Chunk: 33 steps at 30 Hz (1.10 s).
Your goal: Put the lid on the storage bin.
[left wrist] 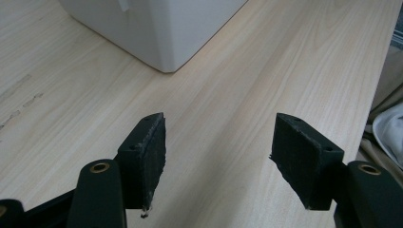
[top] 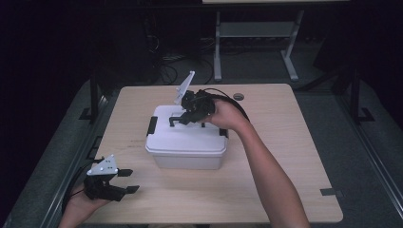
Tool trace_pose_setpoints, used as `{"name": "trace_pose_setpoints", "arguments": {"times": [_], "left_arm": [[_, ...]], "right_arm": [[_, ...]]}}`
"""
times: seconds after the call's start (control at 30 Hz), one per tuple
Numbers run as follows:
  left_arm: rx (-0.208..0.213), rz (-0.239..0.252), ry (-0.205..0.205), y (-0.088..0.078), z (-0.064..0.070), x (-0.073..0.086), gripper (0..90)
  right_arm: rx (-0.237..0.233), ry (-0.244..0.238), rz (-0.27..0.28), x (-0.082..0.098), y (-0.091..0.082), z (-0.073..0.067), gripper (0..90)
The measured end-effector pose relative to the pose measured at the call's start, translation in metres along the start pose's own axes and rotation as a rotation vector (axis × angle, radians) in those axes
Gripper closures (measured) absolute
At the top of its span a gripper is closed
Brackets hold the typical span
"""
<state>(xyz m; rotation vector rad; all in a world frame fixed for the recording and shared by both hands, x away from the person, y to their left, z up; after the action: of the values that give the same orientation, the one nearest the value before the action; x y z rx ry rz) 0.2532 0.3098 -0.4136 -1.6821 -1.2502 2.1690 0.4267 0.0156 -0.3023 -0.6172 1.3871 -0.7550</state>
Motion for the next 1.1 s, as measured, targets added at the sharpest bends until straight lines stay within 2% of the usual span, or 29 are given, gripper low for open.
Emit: {"name": "trace_pose_setpoints", "arguments": {"times": [0.37,0.53,0.6,0.63,1.1], "left_arm": [[-0.005,-0.004,0.004,0.0,0.001,0.0,35.4],[-0.002,-0.003,0.006,0.0,0.002,0.0,35.1],[0.0,-0.004,0.005,0.001,0.003,0.0,35.1],[0.0,-0.011,0.008,0.001,0.004,0.0,35.1],[-0.007,-0.009,-0.001,0.001,0.004,0.001,34.7]], "right_arm": [[-0.016,0.009,-0.003,0.004,-0.004,-0.001,82.8],[-0.024,0.042,0.029,0.01,-0.009,-0.002,65.6],[-0.025,0.051,0.032,0.011,-0.01,-0.003,64.0],[-0.027,0.055,0.039,0.015,-0.015,-0.006,59.5],[0.009,0.094,0.071,0.031,-0.043,-0.016,53.7]]}}
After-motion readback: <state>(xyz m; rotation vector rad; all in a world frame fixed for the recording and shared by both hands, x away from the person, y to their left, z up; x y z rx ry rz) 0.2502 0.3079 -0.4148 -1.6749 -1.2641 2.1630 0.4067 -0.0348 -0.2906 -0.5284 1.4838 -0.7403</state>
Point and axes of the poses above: each handheld gripper's, and its own axes: y roughly forward along the jaws, x roughly out of its underside, z roughly to its right, the point moved 1 cm from there along y, roughly forward along the jaws, and after that the axes turned 5 degrees about z, right-handed, at the moved point
